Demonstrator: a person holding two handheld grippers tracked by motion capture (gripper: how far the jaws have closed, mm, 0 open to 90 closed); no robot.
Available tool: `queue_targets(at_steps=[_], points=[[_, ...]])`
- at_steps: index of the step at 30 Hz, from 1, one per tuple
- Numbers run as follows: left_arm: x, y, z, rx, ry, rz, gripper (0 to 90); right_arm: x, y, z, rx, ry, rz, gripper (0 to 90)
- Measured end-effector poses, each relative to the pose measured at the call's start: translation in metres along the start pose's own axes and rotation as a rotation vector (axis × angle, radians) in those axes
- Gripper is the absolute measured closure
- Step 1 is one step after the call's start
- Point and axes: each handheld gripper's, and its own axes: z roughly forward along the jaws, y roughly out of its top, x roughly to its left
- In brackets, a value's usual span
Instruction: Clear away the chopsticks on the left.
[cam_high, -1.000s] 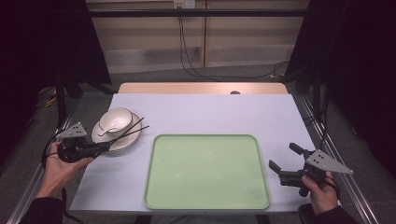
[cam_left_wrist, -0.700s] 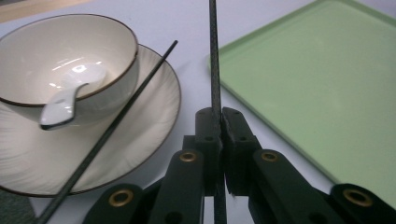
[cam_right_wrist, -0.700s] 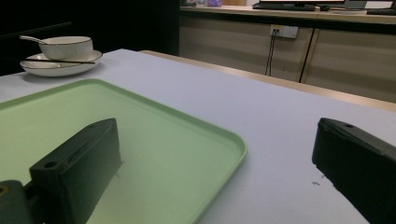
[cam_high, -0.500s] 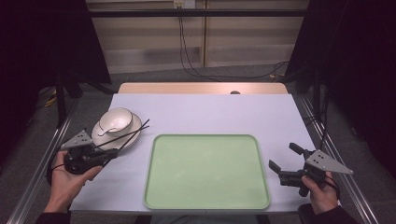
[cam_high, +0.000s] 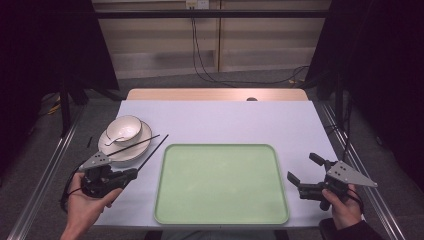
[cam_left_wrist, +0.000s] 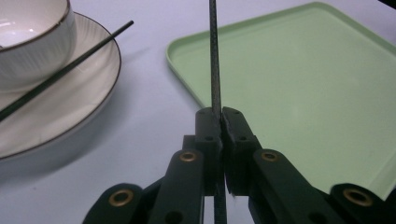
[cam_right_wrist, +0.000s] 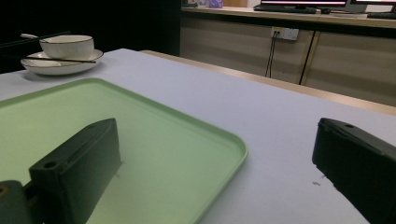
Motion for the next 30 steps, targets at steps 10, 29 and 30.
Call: queue_targets(at_steps=[10, 29, 30], points=[[-0.033, -0.005, 0.002, 0.006, 0.046, -0.076, 86.1, 0.001, 0.0, 0.0, 0.01, 0.003, -0.006, 0.8], [-0.051, 0.005, 0.064, 0.099, 0.112, -0.235, 86.1, 0.001, 0.0, 0.001, 0.008, 0.016, -0.012, 0.8], [-0.053, 0.004, 0.066, 0.103, 0.123, -0.237, 86.1, 0.001, 0.0, 0.001, 0.009, 0.018, -0.013, 0.9]])
